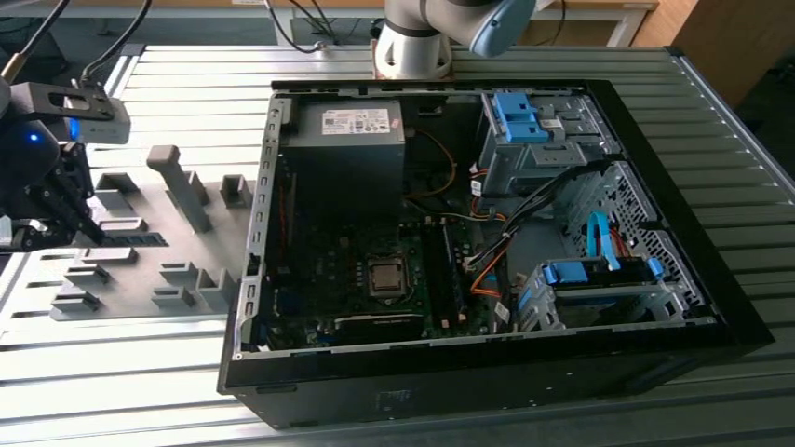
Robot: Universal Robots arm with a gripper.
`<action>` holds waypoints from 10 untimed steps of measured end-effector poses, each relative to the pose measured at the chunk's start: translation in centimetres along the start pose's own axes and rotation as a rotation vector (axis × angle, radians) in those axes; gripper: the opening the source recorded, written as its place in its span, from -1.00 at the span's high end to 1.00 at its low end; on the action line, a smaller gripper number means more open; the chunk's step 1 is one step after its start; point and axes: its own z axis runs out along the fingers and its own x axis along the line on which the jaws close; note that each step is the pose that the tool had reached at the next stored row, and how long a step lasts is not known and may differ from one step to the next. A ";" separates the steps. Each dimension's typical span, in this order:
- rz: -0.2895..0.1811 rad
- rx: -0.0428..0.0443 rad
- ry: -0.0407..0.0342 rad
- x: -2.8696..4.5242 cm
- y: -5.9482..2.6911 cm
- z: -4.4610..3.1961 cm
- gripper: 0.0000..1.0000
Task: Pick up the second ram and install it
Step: 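Pick up the second ram and move it above second insertion slot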
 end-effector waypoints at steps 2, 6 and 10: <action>0.000 0.0000 0.0000 -0.01 0.01 -0.17 0.73; 0.000 0.0000 0.0001 -0.02 0.01 -0.51 0.73; 0.000 0.0000 0.0000 -0.04 0.02 -0.83 0.73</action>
